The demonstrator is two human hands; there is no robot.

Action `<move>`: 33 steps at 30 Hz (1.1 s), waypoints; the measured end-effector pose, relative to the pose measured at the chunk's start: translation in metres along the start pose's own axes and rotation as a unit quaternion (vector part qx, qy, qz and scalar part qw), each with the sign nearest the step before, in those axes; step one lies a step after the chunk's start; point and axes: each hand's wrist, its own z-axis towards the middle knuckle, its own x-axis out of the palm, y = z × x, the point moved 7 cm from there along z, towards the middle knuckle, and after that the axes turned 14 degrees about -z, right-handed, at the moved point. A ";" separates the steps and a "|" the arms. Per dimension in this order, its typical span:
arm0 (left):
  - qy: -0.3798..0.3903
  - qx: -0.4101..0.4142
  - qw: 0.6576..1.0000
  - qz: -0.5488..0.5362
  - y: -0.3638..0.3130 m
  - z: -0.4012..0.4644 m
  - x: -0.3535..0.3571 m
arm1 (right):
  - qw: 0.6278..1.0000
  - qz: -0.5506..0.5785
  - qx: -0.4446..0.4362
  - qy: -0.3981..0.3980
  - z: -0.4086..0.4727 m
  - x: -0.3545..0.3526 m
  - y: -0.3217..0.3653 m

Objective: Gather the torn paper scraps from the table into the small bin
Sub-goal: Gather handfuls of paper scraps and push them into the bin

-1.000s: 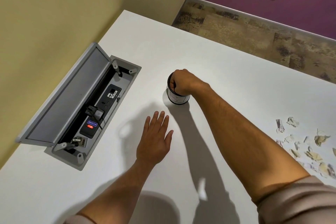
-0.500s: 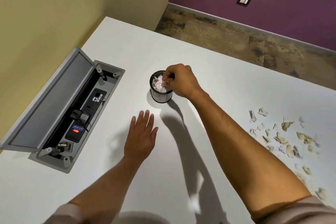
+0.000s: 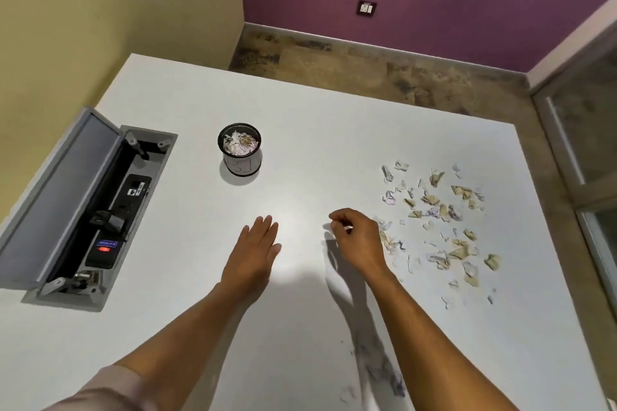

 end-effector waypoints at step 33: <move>0.124 0.030 0.984 0.124 -0.124 -0.227 0.160 | 0.933 -0.299 -0.165 0.114 -0.275 -0.010 -0.251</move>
